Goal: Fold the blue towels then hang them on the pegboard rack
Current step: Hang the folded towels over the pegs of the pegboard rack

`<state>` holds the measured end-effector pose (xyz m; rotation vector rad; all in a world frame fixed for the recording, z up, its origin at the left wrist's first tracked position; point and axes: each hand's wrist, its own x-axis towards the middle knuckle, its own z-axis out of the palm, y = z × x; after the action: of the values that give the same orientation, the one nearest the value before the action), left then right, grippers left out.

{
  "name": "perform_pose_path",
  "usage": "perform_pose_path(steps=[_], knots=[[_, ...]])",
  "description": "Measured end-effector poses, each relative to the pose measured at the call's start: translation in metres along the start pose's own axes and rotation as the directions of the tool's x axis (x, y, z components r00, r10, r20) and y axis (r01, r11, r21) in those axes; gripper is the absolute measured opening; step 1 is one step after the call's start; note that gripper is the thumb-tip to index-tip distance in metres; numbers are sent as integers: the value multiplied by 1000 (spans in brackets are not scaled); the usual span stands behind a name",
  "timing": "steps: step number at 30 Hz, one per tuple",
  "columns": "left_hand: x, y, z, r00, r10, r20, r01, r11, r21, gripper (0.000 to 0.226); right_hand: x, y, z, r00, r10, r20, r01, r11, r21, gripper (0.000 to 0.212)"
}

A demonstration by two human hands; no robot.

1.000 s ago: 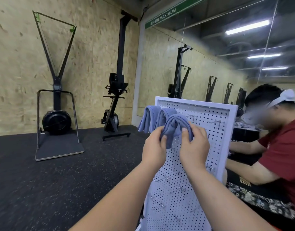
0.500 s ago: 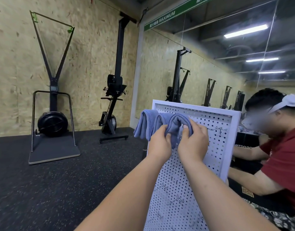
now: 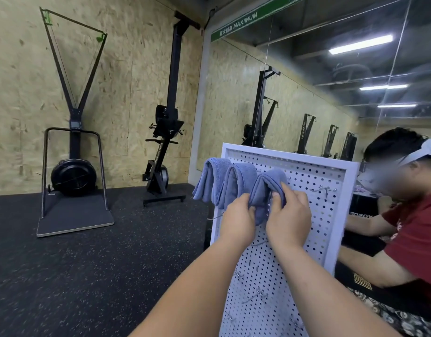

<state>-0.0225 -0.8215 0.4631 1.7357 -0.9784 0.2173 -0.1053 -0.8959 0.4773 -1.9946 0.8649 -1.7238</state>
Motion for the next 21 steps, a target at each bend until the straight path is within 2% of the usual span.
perform_pose_path(steps=[4,12,15,21], knots=[[-4,-10,2,999,42,16,-43,994,96,17,-4,1,0,1000,-25,1,25,999,-32,36],[-12,-24,1,997,69,46,-77,976,202,17,-18,4,1,1000,-18,24,19,999,-43,40],[-21,-38,-3,996,73,54,-82,975,208,14,-30,1,0,1000,-1,18,2,998,-59,49],[-55,-76,-21,995,3,97,-31,956,291,42,-73,-7,4,1000,29,11,-29,999,-41,64]])
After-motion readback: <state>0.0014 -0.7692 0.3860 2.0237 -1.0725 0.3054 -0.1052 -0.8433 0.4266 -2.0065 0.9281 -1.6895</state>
